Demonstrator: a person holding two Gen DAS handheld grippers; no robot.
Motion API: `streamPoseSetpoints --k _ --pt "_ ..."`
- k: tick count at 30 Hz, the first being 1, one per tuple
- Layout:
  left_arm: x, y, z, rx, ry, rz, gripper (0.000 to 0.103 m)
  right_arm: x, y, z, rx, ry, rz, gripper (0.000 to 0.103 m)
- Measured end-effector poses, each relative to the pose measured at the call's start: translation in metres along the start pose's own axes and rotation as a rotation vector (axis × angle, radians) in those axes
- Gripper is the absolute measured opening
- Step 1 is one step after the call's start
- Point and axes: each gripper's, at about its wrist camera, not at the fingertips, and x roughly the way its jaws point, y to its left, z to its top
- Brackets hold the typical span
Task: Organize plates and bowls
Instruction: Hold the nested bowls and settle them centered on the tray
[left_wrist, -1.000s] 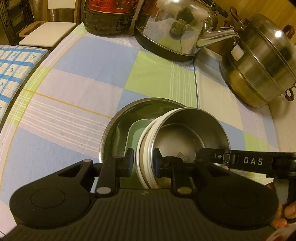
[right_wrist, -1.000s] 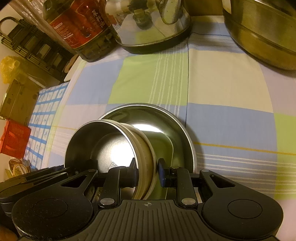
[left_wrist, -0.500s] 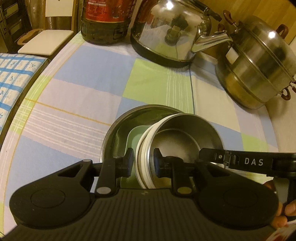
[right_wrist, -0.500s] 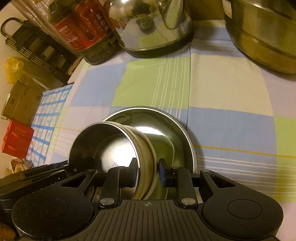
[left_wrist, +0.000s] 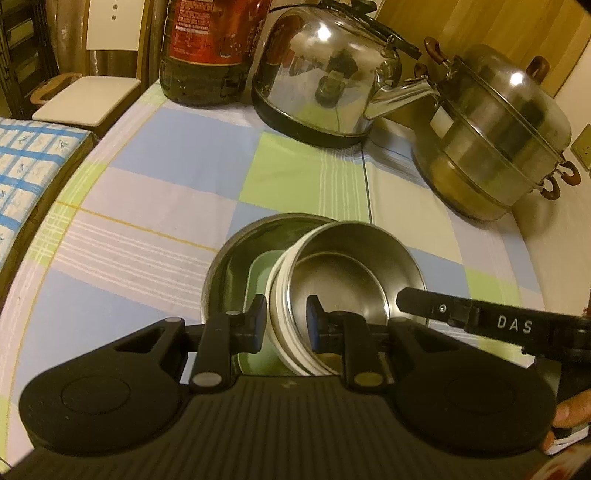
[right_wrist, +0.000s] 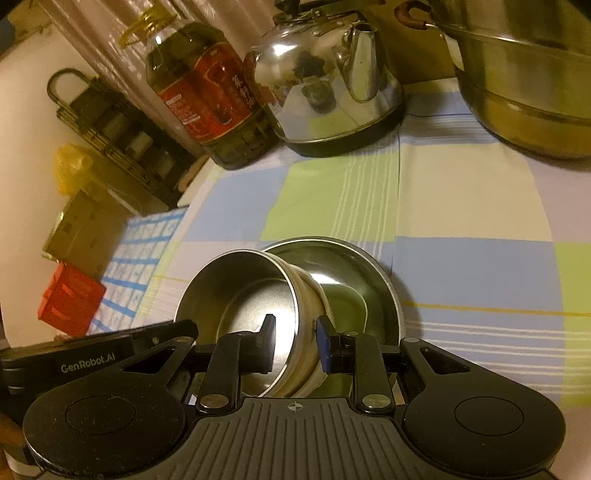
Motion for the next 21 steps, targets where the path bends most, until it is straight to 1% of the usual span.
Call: streamPoseSetpoints --k 2,3,6,11,18,21 --pt "0.001 0.001 0.0 -0.012 0.007 -0.014 0.018 -0.001 -0.003 0.0 0.011 -0.009 0.005 0.024" --pt "0.001 0.002 0.0 -0.019 0.011 -0.019 0.015 -0.001 -0.003 0.0 0.015 -0.014 0.006 0.024" --pt "0.002 0.005 0.001 -0.029 0.018 -0.022 0.012 -0.002 -0.007 0.002 0.044 -0.012 0.002 0.014" --pt "0.001 0.006 0.004 -0.041 0.034 -0.035 0.011 -0.001 -0.017 0.006 0.133 0.011 0.016 0.014" --pt "0.004 0.007 0.011 -0.043 0.056 -0.041 0.011 0.001 -0.017 0.017 0.228 0.079 -0.026 0.013" --pt "0.005 0.007 0.013 -0.038 0.061 -0.038 0.011 0.0 -0.013 0.02 0.246 0.106 -0.045 0.013"
